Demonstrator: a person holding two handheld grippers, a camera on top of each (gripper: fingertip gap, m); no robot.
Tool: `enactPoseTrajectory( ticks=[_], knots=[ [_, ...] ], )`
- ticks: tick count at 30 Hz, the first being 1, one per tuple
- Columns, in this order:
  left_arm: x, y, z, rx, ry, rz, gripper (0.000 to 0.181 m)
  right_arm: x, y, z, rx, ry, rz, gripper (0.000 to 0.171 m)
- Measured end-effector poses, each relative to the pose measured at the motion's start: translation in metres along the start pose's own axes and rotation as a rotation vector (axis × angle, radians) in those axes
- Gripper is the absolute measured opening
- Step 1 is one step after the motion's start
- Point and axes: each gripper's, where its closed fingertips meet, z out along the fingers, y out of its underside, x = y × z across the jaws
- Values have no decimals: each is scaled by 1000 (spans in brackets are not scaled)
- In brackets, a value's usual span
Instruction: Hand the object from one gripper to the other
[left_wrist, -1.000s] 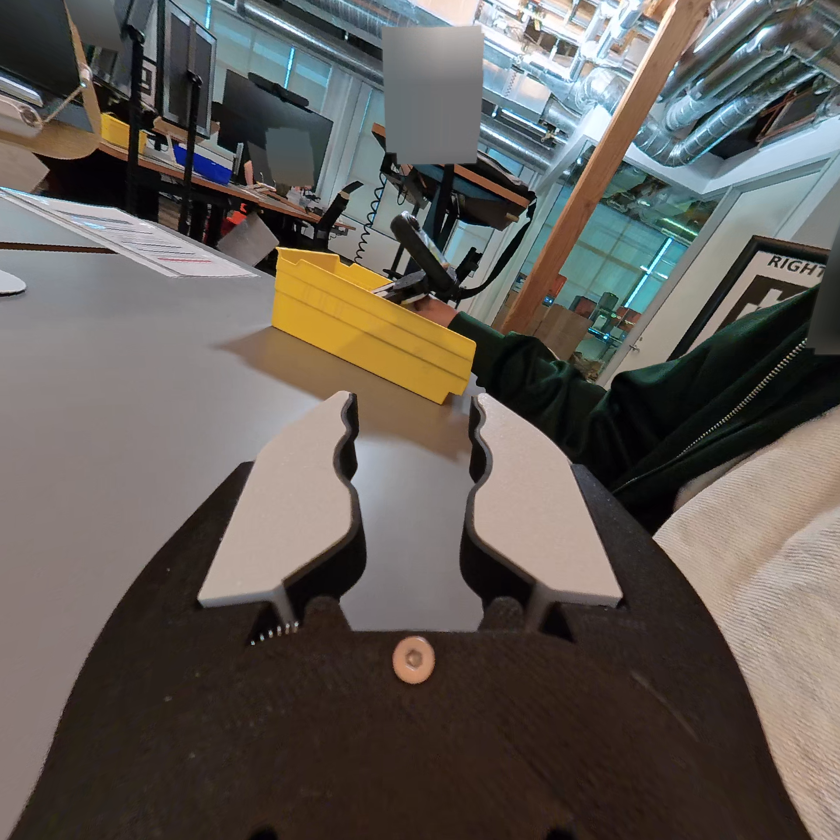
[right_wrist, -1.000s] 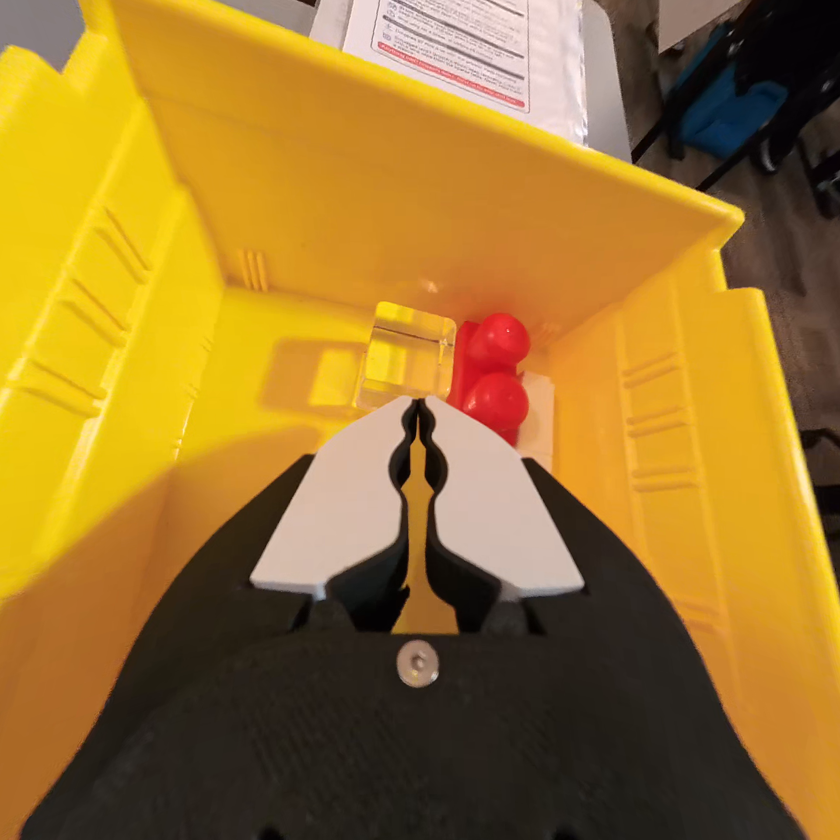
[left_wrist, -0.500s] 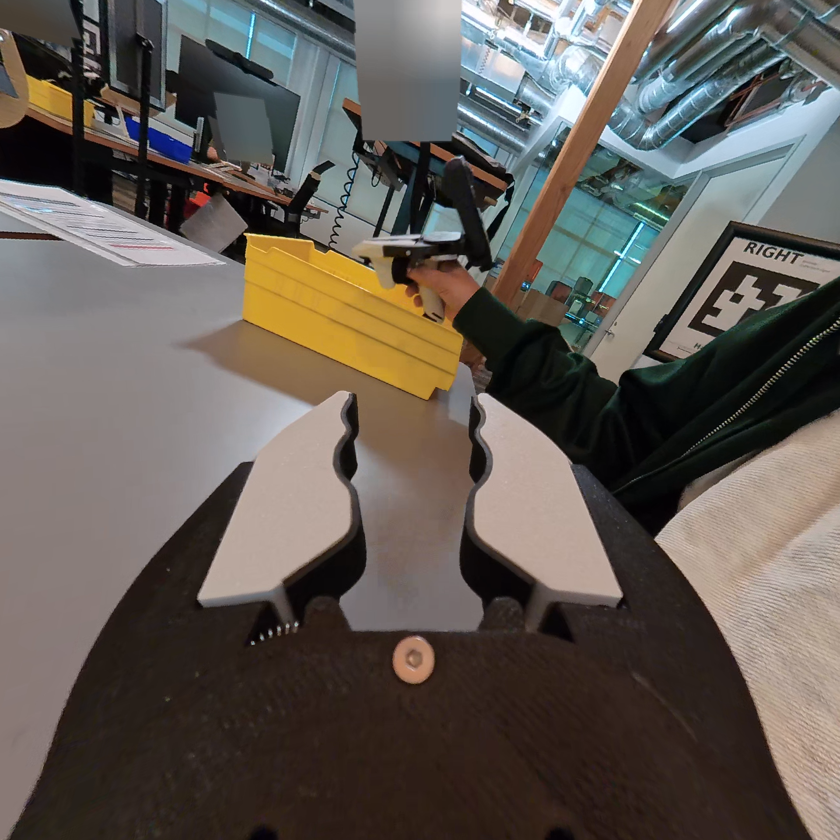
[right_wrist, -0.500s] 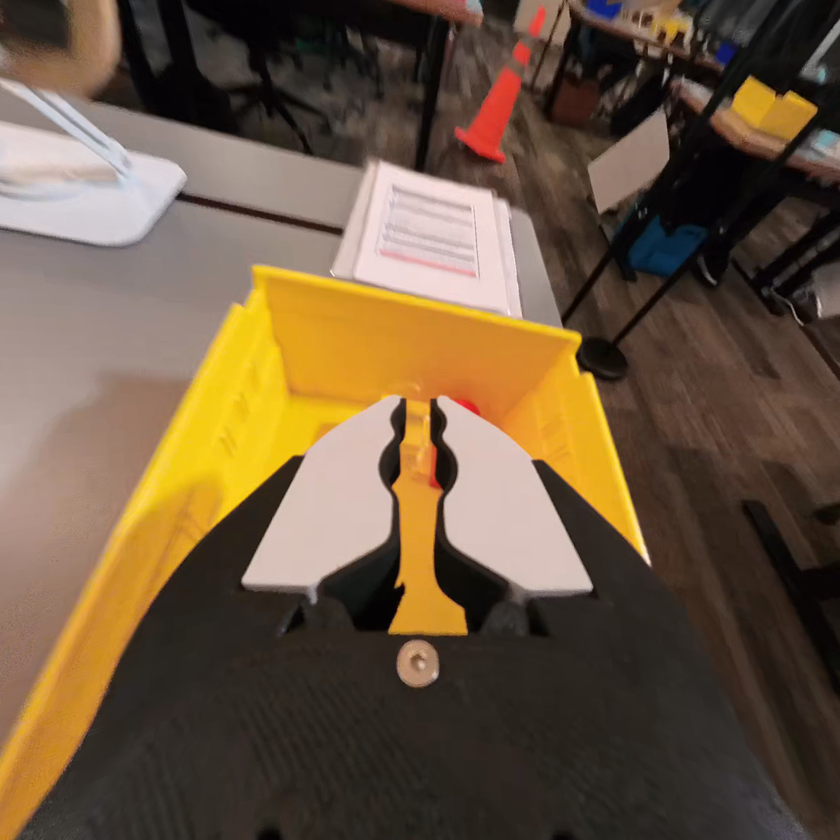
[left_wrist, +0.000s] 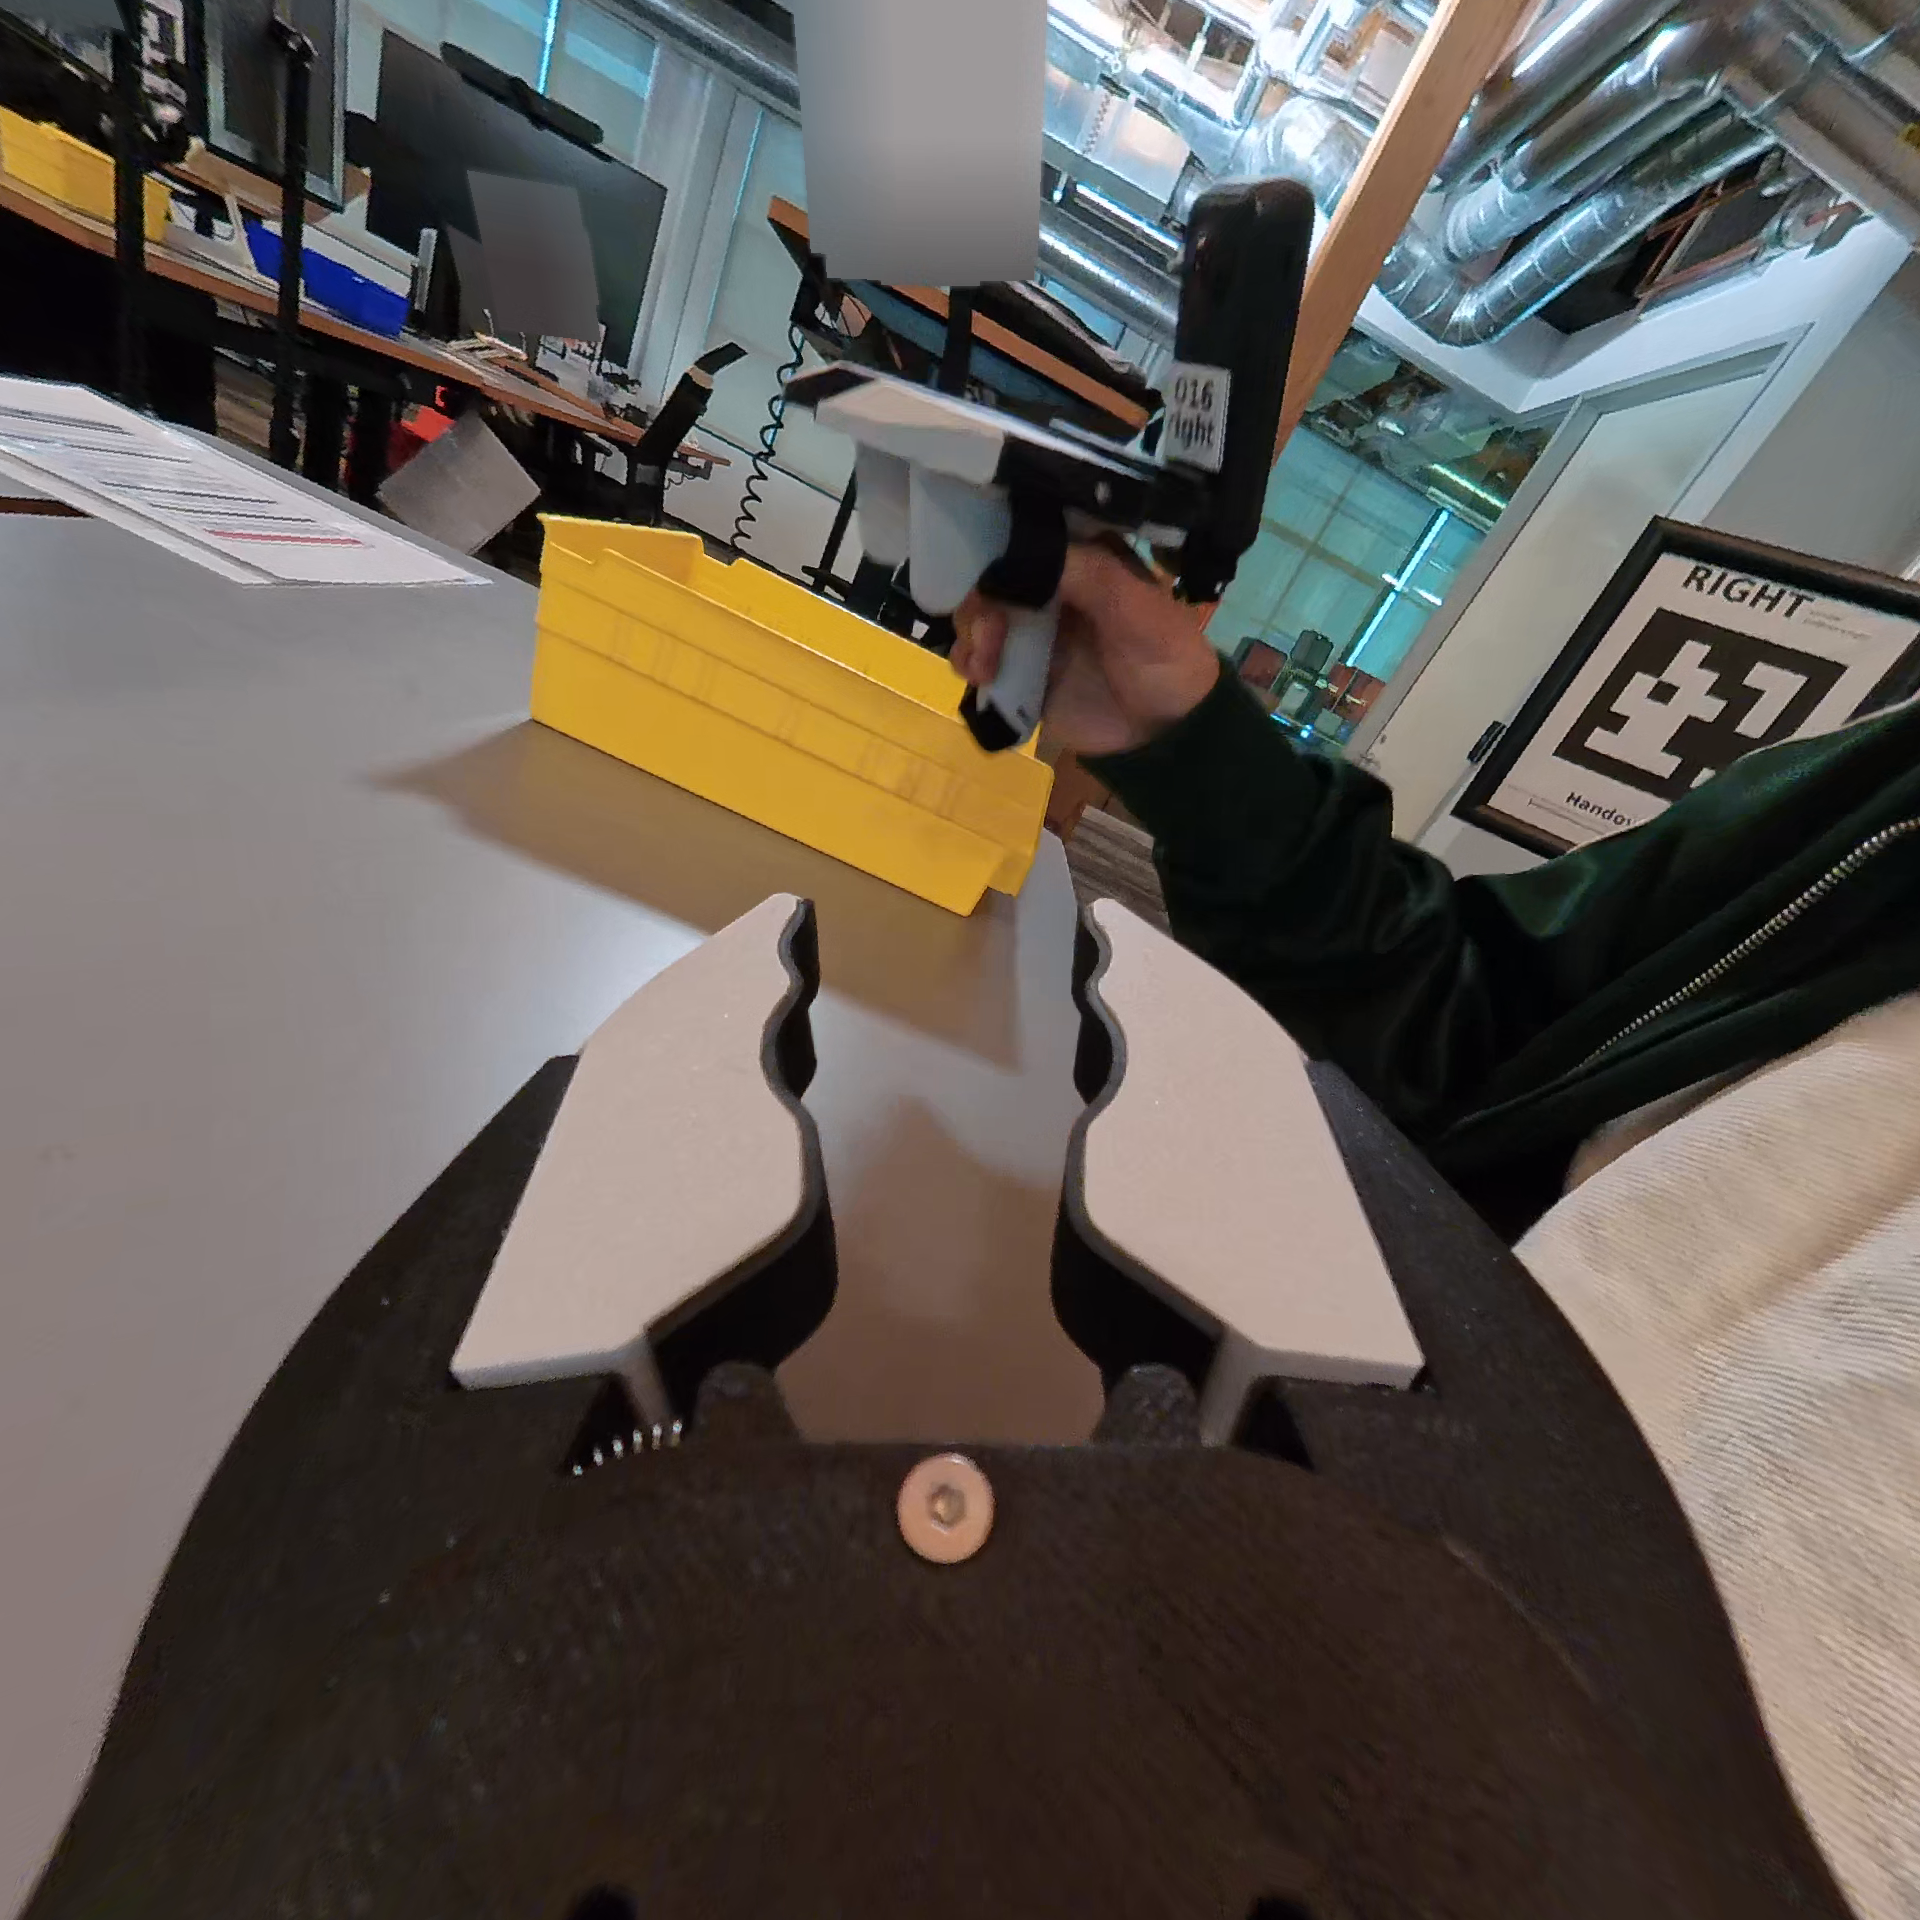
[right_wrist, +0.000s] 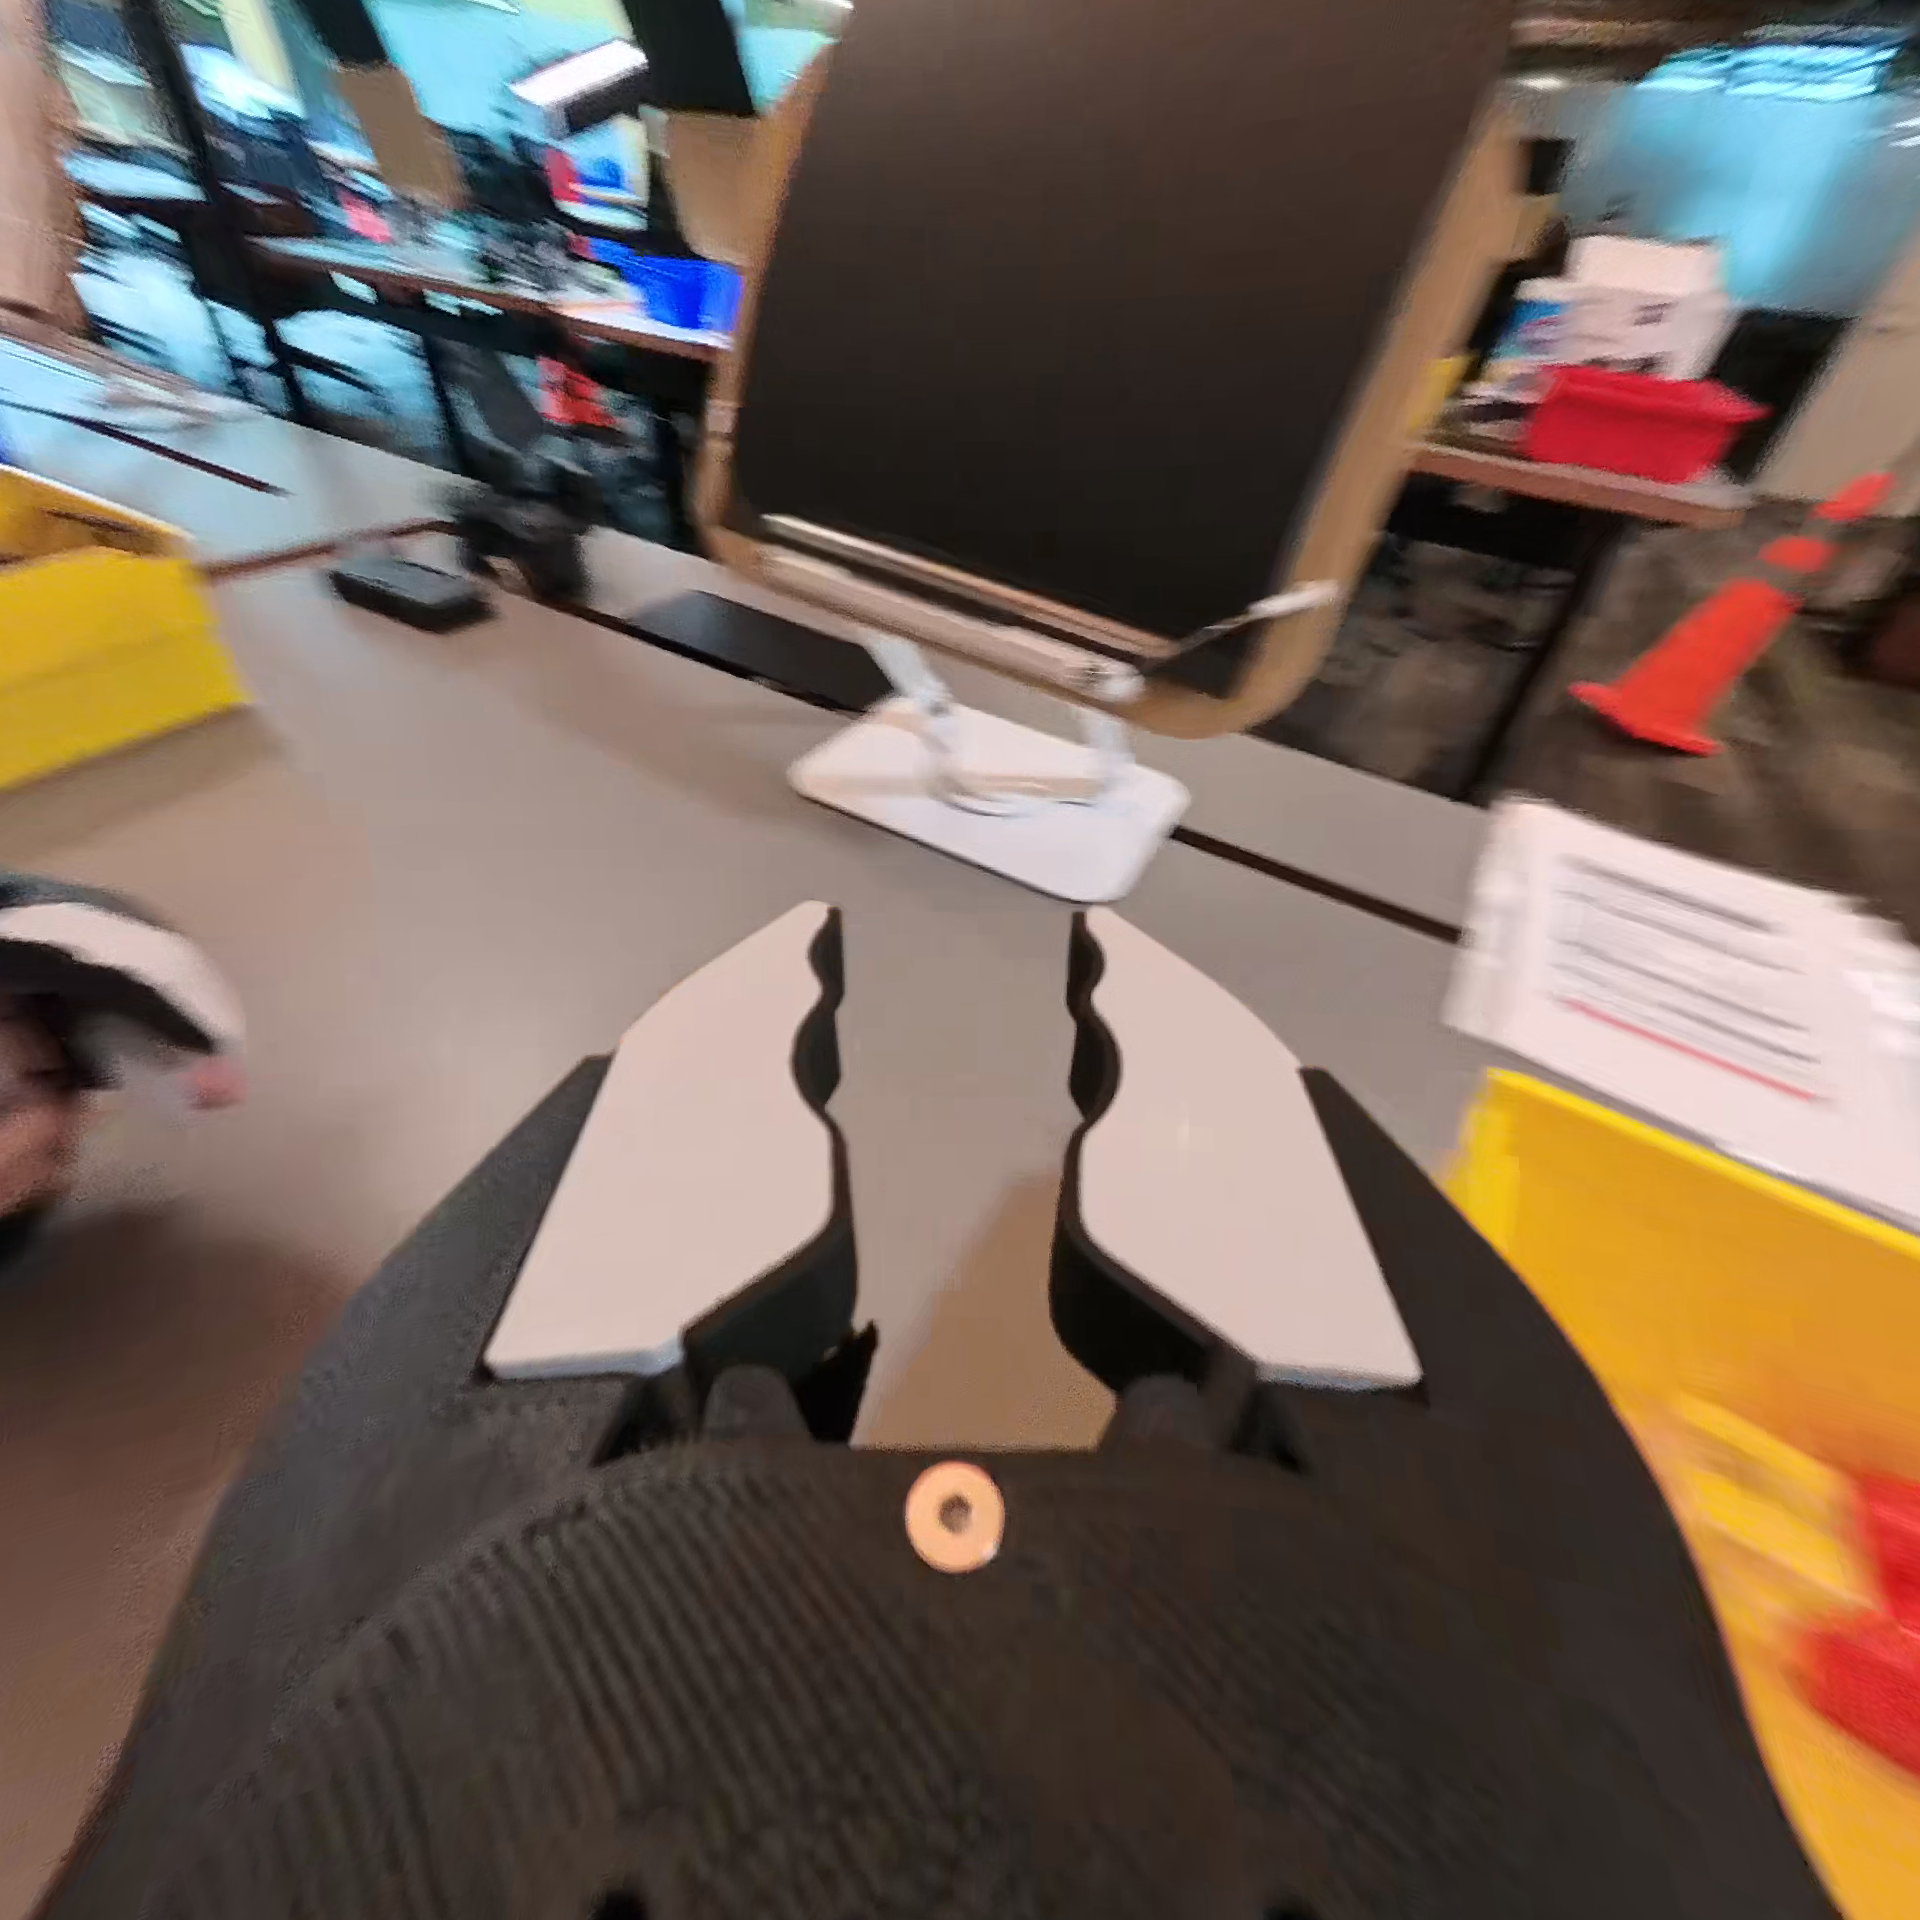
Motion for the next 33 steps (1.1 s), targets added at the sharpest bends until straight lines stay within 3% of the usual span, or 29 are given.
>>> enactPoseTrajectory(
  ticks=[3,8,13,17,21,25,28,32,33],
  knots=[
    [-5,-4,-4,16,-26,-12,46,-56,32,31,-29,-153,22,50],
    [-20,-16,-18,69,-119,0,40,-115,95,57,-182,-290,-105,46],
    [-34,-33,-37,140,-205,-13,34,-110,106,61,-195,-216,-418,41],
    [-35,-60,-65,140,-298,60,30,-99,115,61,-226,-195,-452,41],
    [-34,-110,-130,134,-515,171,23,-94,113,60,-207,-197,-394,40],
    [-28,-155,-235,107,-834,170,24,-92,115,61,-214,-196,-386,39],
    [-14,-159,-308,55,-989,121,34,-95,117,62,-220,-199,-402,38],
    [1,-145,-393,-98,-1265,185,29,-103,117,63,-225,-208,-435,38],
    [4,-136,-402,-149,-1271,161,27,-105,117,63,-225,-210,-440,38]
  ],
)
